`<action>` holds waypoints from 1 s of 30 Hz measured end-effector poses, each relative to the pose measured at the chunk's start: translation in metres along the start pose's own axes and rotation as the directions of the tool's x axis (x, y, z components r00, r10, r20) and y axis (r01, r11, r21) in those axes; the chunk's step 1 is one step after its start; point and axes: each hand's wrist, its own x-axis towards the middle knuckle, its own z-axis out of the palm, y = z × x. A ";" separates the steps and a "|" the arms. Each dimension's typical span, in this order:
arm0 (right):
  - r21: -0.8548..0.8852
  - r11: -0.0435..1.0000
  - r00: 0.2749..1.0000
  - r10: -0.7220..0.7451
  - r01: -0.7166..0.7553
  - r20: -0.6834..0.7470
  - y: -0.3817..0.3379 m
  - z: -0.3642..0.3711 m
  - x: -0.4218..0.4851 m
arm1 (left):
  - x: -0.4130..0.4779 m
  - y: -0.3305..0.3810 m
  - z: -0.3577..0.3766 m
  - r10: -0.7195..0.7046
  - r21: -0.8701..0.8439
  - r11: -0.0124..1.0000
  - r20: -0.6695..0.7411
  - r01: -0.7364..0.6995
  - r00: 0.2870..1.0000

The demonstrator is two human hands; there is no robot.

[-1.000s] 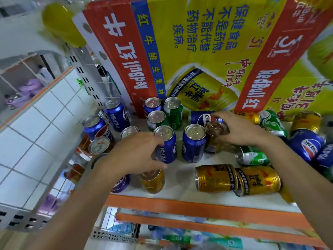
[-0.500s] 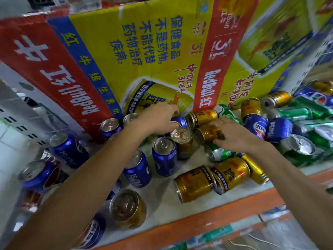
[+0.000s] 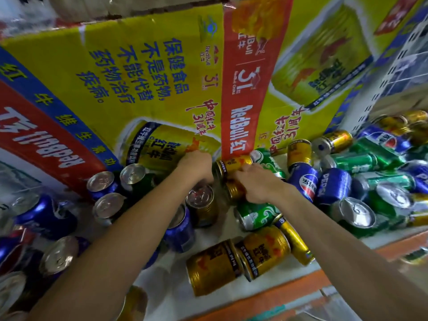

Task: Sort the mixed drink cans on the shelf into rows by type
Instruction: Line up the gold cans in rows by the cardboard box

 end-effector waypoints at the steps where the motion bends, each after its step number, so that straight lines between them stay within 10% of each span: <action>1: -0.009 1.000 1.000 -0.009 0.009 0.015 0.003 -0.001 0.003 | 0.002 0.005 -0.001 -0.025 0.030 0.999 0.016 0.025 1.000; 11: -0.080 0.995 0.998 -0.051 0.054 0.037 0.017 -0.003 0.008 | 0.009 0.020 0.008 -0.138 0.141 0.983 0.113 0.122 0.984; 23: -0.087 0.985 0.989 0.148 -0.148 -0.011 -0.015 0.002 0.012 | -0.042 -0.034 -0.014 -0.242 -0.369 0.908 -0.073 0.199 0.968; 30: 0.295 0.956 0.995 0.028 0.003 -0.100 -0.010 -0.004 0.015 | -0.068 -0.058 -0.008 -0.247 -0.435 0.878 -0.055 0.199 0.968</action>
